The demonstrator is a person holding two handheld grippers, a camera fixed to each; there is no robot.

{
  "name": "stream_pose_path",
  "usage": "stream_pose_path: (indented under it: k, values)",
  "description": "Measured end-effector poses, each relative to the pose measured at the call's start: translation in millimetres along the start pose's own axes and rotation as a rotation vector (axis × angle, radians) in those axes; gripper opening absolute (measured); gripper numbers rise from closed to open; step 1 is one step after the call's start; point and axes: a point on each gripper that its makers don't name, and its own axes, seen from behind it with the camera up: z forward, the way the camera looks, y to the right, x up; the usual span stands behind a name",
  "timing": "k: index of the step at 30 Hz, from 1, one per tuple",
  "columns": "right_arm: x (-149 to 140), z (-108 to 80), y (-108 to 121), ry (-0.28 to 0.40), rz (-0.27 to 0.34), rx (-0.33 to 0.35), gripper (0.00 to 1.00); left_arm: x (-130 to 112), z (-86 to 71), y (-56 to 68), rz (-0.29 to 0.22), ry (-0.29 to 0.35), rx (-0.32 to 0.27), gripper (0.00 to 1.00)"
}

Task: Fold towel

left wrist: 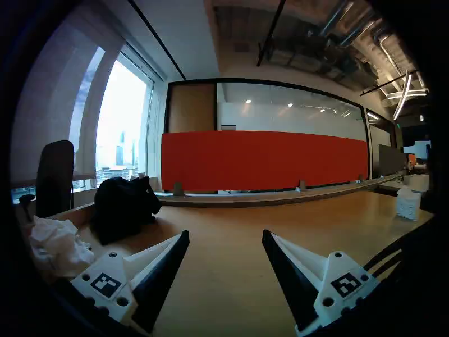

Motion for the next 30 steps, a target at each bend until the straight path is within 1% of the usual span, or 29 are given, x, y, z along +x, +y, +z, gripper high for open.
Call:
stream_pose_path:
  k: [5, 11, 15, 24, 30]
  values:
    - [-19, 0.5, 5, -0.007, 0.015, 0.008, 0.97, 0, 0.0, -0.1, 0.0, 0.0, 0.0, 0.96]
    - [-48, -0.9, 13, -0.024, -0.006, 0.009, 0.97, 0, -0.2, -0.3, 0.0, 0.0, 0.0, 0.96]
    - [-62, -4.2, 16, -0.03, -0.018, 0.015, 0.97, -1, -0.2, -0.3, 0.0, 0.0, 0.0, 0.96]
    - [-85, -2.2, 17, -0.029, -0.022, 0.028, 0.97, -1, 0.0, -0.5, 0.0, 0.001, 0.0, 0.96]
    - [-93, 1.3, 15, -0.033, -0.024, 0.029, 0.97, -2, -0.1, -0.6, 0.0, 0.001, 0.0, 0.96]
